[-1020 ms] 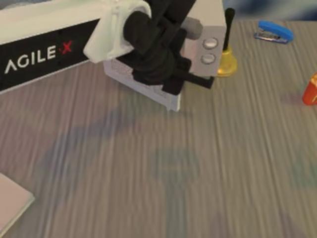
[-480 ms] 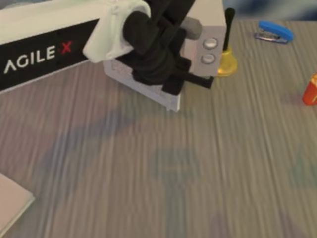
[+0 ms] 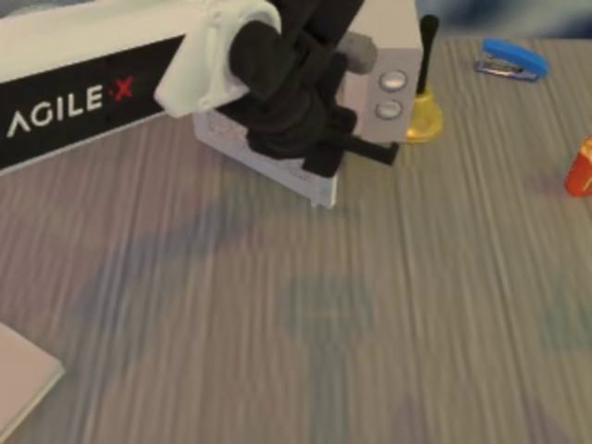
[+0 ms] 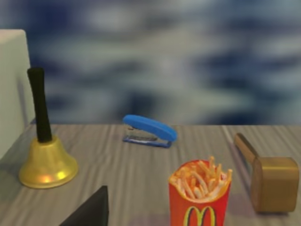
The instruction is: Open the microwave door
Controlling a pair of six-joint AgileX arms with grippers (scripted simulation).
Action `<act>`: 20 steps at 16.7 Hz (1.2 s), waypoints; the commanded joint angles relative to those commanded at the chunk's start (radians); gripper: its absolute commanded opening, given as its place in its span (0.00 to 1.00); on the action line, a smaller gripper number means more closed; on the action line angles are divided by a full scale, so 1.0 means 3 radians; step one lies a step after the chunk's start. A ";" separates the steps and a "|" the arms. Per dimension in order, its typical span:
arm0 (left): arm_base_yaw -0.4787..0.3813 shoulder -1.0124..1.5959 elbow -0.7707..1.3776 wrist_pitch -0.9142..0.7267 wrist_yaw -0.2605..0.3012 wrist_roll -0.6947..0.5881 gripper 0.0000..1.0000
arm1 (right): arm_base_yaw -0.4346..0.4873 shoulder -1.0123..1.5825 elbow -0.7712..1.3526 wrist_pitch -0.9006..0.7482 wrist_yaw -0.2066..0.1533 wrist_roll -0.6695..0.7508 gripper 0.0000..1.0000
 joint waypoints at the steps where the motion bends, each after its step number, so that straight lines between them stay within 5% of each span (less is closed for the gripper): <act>1: 0.0000 0.0000 0.0000 0.0000 0.0000 0.0000 0.00 | 0.0000 0.0000 0.0000 0.0000 0.0000 0.0000 1.00; 11: 0.0107 -0.0247 -0.0328 0.0106 0.0229 0.0396 0.00 | 0.0000 0.0000 0.0000 0.0000 0.0000 0.0000 1.00; 20: 0.0107 -0.0247 -0.0330 0.0106 0.0230 0.0398 0.00 | 0.0000 0.0000 0.0000 0.0000 0.0000 0.0000 1.00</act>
